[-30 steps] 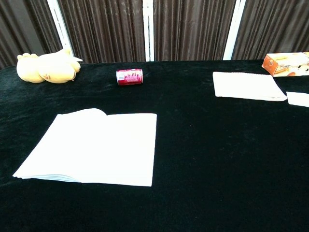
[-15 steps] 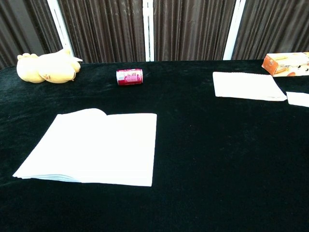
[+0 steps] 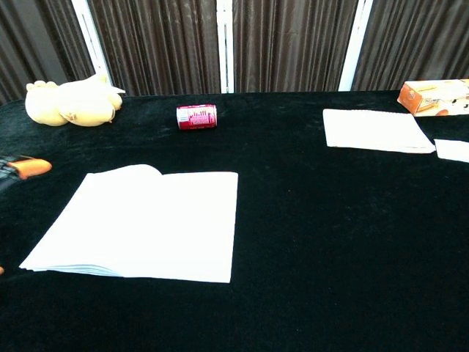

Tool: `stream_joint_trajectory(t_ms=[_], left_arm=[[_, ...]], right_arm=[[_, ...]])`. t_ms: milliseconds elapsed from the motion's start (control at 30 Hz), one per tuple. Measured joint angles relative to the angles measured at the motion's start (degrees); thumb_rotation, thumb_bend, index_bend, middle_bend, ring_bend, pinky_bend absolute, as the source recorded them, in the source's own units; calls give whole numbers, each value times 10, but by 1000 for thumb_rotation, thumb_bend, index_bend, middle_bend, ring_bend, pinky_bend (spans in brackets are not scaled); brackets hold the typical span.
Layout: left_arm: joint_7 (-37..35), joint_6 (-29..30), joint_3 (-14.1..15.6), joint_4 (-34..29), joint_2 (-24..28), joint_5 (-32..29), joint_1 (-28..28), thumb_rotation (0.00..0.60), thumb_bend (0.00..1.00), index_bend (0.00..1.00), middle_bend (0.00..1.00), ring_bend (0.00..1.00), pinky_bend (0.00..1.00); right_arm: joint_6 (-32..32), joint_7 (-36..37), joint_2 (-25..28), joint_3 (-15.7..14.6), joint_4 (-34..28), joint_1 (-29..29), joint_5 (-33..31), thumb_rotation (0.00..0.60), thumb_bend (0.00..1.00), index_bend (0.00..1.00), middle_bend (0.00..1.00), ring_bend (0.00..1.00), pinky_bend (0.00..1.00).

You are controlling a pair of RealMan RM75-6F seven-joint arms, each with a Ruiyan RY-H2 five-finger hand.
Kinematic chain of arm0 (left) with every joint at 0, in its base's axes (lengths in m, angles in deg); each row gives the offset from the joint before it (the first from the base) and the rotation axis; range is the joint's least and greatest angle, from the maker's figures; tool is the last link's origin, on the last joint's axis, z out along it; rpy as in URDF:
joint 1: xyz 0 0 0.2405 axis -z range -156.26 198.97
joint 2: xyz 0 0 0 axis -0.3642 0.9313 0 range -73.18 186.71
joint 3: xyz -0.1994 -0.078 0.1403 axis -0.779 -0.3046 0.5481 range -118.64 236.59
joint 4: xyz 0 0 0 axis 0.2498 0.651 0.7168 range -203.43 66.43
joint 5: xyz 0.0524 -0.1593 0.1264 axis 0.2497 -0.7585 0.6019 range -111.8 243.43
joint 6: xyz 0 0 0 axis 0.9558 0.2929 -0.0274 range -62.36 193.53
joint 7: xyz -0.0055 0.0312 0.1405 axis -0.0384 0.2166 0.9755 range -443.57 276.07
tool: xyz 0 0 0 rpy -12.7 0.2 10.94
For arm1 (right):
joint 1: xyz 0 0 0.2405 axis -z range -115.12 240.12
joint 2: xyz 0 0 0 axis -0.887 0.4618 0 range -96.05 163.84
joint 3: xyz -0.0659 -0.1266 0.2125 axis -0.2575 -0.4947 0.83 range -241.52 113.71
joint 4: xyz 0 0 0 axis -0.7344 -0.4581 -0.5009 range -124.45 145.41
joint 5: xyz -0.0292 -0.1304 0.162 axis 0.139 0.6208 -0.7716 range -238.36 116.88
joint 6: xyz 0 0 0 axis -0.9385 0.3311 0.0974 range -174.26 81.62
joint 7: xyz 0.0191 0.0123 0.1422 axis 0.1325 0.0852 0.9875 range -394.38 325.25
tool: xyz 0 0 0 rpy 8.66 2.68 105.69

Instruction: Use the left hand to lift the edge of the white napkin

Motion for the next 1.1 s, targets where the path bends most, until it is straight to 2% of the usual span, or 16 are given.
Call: stream_joint_trajectory(t_ms=[333,867,1100], left_arm=[[28,-44,-14,38,-56,-36,28,600,168,0,0,0,0],[44,-57,-26,82,-95,-60,49,600,188,0,0,0,0],[40,-60,-26,108,-114,-65,57,600,366,0,0,0,0]], right_arm=[[-1,4,2,0,0,0,-1,600,45,0,0,0,0],[-3,4,1,-1,1,-1,0,600,45,0,0,0,0],[-5,1,-1,-3,2,-1,2,600,45,0,0,0,0]])
